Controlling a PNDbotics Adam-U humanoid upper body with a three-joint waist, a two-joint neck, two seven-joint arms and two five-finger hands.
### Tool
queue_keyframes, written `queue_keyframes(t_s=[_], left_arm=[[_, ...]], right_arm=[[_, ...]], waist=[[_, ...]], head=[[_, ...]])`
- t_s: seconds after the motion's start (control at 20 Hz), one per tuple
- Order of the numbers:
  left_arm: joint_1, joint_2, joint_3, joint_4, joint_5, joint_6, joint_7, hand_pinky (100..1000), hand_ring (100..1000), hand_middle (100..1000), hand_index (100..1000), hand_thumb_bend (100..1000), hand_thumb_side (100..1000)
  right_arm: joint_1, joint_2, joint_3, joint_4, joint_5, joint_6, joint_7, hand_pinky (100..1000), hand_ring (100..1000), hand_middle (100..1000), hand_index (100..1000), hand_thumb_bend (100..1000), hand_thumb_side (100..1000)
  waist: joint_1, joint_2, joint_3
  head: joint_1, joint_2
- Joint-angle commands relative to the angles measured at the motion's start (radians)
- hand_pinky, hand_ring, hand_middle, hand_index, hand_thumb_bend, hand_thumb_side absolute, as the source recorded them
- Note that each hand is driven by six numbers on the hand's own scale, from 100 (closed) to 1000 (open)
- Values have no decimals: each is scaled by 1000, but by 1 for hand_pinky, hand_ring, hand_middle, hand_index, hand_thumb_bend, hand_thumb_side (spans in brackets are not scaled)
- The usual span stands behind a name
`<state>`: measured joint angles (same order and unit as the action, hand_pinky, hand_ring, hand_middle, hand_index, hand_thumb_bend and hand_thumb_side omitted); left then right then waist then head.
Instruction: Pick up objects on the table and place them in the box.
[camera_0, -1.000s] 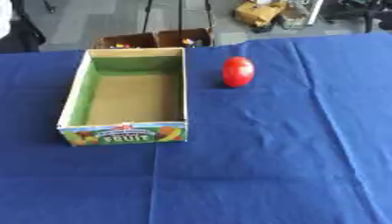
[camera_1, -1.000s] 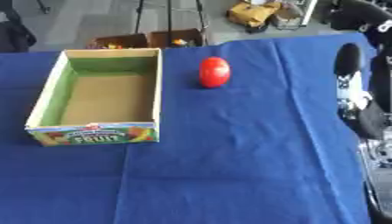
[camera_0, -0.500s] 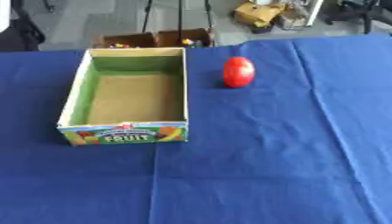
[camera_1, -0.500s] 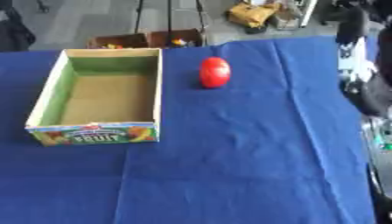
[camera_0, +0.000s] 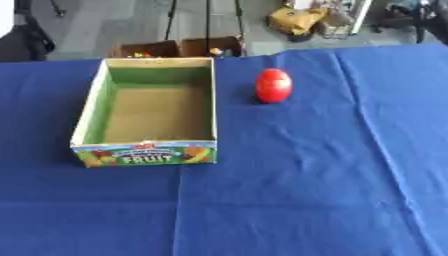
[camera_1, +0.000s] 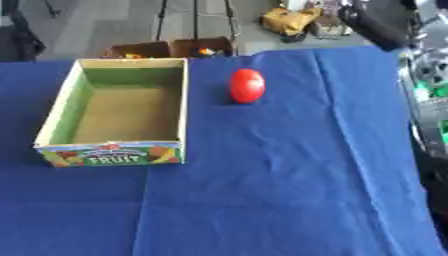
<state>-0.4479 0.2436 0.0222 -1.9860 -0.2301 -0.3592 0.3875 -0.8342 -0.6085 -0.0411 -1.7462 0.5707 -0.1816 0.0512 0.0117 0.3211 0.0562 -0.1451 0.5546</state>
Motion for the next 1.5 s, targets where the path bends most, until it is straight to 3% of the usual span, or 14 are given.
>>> queue_keyframes(t_s=[0.05, 0.1, 0.5, 0.8, 1.15, 1.5], left_arm=[[-6, 3, -4, -14, 7, 0, -7, 726, 895, 771, 841, 100, 1000], [-6, 2, -5, -14, 8, 0, -8, 726, 895, 771, 841, 100, 1000], [-2, -1, -11, -14, 16, 2, -16, 726, 896, 771, 840, 100, 1000], [-2, -4, -16, -14, 21, 4, -21, 726, 896, 771, 840, 100, 1000], [0, -4, -17, -14, 25, 6, -25, 726, 897, 771, 840, 100, 1000], [1, -5, -18, -14, 26, 8, -28, 726, 898, 771, 837, 100, 1000]], right_arm=[[-71, -38, 31, 112, 43, -16, 45, 708, 797, 750, 891, 100, 869], [-95, -37, 44, 153, 58, -24, 58, 710, 800, 755, 892, 100, 906], [-248, -4, 116, 488, 226, -87, 140, 722, 825, 797, 903, 100, 954], [-316, 46, 109, 691, 352, -107, 145, 742, 840, 818, 924, 100, 997], [-350, 64, 82, 845, 426, -143, 244, 776, 872, 844, 965, 100, 978], [-359, 74, 62, 905, 344, -182, 396, 821, 889, 855, 1000, 397, 839]], waist=[[1, -24, 4], [1, -25, 6], [-1, -32, 17], [0, -36, 20], [1, -36, 20], [3, -34, 22]], head=[[-9, 8], [-12, 9], [-30, 12], [-39, 11], [-40, 5], [-42, 0]])
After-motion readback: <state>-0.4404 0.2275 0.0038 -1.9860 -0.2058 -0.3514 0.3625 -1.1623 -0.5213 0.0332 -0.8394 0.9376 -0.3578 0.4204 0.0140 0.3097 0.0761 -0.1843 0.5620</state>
